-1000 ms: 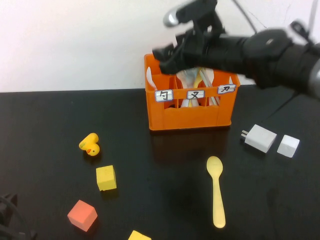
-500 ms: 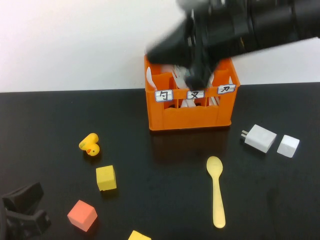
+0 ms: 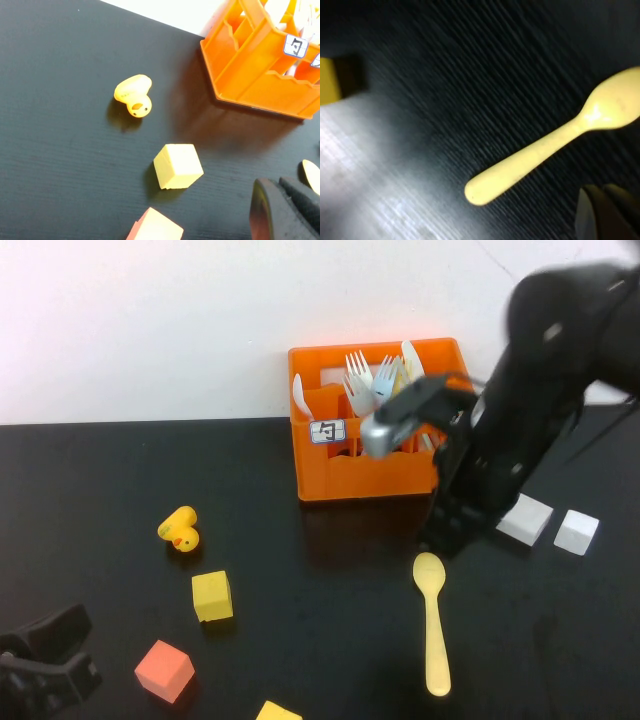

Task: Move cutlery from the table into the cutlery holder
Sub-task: Pick up the spoon

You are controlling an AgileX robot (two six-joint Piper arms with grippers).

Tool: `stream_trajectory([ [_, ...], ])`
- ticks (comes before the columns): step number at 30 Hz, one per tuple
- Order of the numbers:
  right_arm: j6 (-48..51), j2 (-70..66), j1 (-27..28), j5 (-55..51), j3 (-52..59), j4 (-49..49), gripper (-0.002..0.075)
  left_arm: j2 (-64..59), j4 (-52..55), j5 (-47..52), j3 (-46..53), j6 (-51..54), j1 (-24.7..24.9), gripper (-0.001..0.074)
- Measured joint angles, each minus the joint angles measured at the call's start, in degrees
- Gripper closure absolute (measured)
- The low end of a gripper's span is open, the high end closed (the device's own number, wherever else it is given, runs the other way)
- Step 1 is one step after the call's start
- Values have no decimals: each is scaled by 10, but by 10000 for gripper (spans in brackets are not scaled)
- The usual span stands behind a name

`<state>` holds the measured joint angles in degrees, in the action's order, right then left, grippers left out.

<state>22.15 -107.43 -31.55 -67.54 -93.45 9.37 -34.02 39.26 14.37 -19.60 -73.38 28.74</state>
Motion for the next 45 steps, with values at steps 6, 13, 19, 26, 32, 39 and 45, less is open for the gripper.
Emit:
stream_trajectory([
  [6, -64, -32, -20, 35, 45, -16, 725, 0, -17, 0, 0, -2, 0, 736],
  [13, -90, 23, -22, 154, 170, 1, 725, 0, -44, 0, 0, -3, 0, 736],
  [19, -94, 26, -20, 198, 194, 37, 725, 0, -58, 0, 0, -3, 0, 736],
  [26, -119, -20, -5, 203, 195, 65, 515, 0, -65, 0, 0, -5, 0, 736],
  [32, -149, -25, -11, 209, 195, 56, 230, 0, -74, 0, 0, -5, 0, 736],
  [39, -186, -26, -12, 208, 195, -9, 179, 0, -74, 0, 0, -5, 0, 736],
  [45, -184, -30, -36, 209, 195, -40, 174, 0, -74, 0, 0, -5, 0, 736],
])
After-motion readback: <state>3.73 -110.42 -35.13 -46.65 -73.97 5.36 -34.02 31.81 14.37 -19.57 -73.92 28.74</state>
